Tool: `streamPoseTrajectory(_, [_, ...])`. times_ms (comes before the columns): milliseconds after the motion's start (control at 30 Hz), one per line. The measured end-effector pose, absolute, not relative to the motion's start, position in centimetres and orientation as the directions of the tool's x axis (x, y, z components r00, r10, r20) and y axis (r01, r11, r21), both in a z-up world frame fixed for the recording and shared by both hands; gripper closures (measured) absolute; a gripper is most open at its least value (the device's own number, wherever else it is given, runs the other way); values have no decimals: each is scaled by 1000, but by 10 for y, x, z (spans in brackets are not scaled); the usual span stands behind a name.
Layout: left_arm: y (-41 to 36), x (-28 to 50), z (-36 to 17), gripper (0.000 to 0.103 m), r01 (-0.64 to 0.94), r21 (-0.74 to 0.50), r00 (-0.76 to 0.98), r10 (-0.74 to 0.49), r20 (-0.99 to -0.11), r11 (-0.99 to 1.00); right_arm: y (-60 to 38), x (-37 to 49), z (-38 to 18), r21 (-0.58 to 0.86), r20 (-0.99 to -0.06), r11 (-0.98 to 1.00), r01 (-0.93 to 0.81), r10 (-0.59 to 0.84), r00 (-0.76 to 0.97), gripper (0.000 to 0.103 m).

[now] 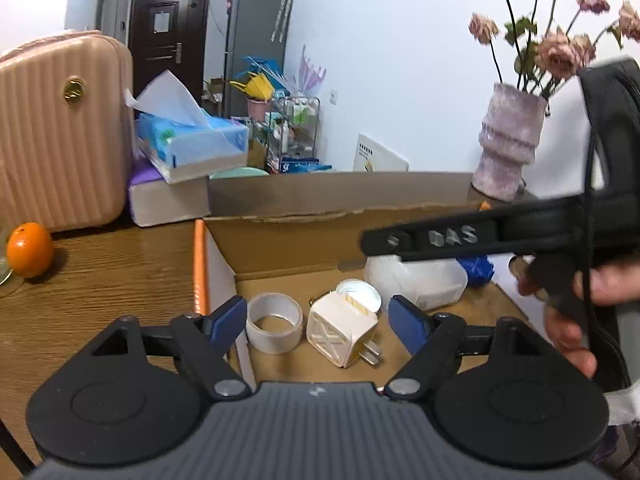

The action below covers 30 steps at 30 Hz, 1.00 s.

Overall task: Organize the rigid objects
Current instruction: 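Carry plug adapter and white cap into the box, opening both tools there, then withdraw both tools from the box toward the remaining items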

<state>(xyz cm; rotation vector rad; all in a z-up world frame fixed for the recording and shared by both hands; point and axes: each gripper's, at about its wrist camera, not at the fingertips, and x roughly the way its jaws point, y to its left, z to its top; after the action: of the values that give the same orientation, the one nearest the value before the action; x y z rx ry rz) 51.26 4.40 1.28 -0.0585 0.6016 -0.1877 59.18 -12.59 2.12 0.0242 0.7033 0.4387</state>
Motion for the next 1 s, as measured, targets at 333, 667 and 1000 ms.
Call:
streamPoseTrajectory(333, [38,457,62,20,144,-79,842,-164,-513,986,-162,528,75,103,-593,924,-369,355,723,43])
streamPoseTrajectory(667, [29,380,95,3,29,45,933,-11,-359,999,-207,446,98,55,-539,941,-334,310,784,36])
streamPoseTrajectory(1000, [10,314,92,0,18,32,968,-10,-252,999,-222,365,85,-28,-388,954,-298,264,883,20])
